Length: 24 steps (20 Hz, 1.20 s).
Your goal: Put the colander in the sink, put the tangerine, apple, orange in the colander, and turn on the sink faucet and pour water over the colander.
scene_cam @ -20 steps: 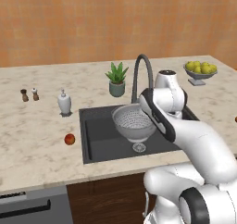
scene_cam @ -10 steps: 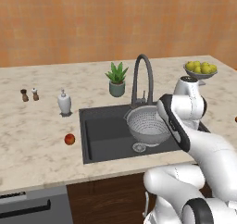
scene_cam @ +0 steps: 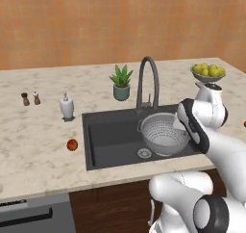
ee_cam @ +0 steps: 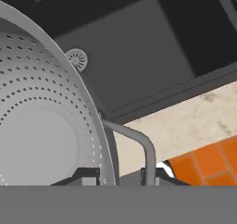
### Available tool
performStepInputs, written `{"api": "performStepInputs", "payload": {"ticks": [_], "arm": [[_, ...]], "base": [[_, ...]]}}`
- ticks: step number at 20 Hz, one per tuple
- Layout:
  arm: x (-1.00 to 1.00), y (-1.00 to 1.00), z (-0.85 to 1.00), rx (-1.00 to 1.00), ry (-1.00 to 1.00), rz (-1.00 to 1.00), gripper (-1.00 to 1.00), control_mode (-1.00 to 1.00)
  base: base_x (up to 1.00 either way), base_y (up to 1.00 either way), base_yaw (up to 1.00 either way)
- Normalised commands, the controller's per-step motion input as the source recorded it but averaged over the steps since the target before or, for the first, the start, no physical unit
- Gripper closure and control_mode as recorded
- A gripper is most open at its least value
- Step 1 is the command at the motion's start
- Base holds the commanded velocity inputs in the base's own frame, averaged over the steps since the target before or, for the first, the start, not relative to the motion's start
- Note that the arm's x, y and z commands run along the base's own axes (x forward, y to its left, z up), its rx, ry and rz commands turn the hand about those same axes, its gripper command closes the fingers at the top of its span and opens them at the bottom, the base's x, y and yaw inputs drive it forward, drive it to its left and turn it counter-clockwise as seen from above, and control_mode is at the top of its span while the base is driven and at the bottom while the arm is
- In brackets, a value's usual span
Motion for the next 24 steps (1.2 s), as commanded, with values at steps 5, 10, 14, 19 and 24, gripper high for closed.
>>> {"api": "performStepInputs", "payload": {"ticks": [5, 10, 14, 19, 24], "arm": [[0.56, -0.28, -0.14, 0.11, -0.02, 0.30, 1.00, -1.00], [0.64, -0.07, -0.16, 0.09, -0.04, 0.15, 1.00, -1.00], [0.61, 0.07, -0.20, 0.02, -0.02, 0.01, 1.00, -1.00], [0.33, 0.15, -0.39, -0.02, 0.00, 0.00, 1.00, -1.00], [0.22, 0.03, -0.45, 0.00, 0.00, 0.07, 1.00, -1.00]], "base": [[0.00, 0.00, 0.00], [0.00, 0.00, 0.00], [0.00, 0.00, 0.00], [0.00, 0.00, 0.00], [0.00, 0.00, 0.00]]}}
